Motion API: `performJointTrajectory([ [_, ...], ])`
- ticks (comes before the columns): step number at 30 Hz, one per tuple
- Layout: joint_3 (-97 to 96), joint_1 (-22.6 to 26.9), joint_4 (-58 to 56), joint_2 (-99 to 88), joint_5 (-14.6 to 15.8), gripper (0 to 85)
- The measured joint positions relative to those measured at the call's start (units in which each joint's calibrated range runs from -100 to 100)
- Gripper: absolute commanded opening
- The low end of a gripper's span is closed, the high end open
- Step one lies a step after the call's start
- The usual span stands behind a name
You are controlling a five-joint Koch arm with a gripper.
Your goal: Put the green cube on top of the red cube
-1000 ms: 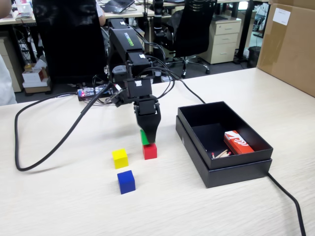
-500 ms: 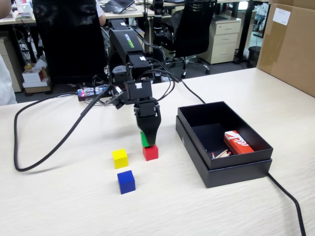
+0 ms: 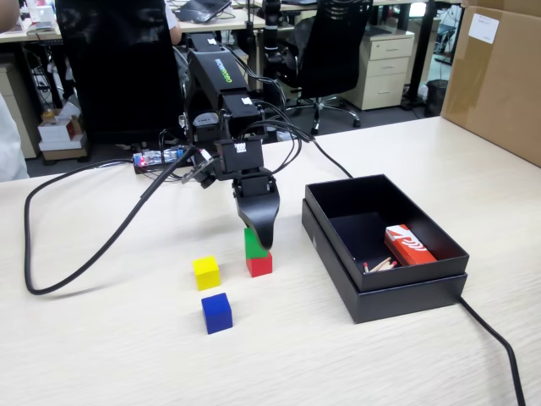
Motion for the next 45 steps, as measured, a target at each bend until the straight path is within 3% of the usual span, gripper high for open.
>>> performJointTrajectory([
  [10,-2.92,0.00,0.00,-9.32,0.00,46.8],
  [27,-36.97,-1.32,-0.85,-68.09,-0.63,48.4],
  [35,-48.29,-2.54,-0.85,-80.39,-3.27,50.4],
  [41,-55.68,-2.74,-0.62,-82.72,-3.47,51.5],
  [45,-64.72,-2.69,5.34,-82.72,-3.52,51.5],
])
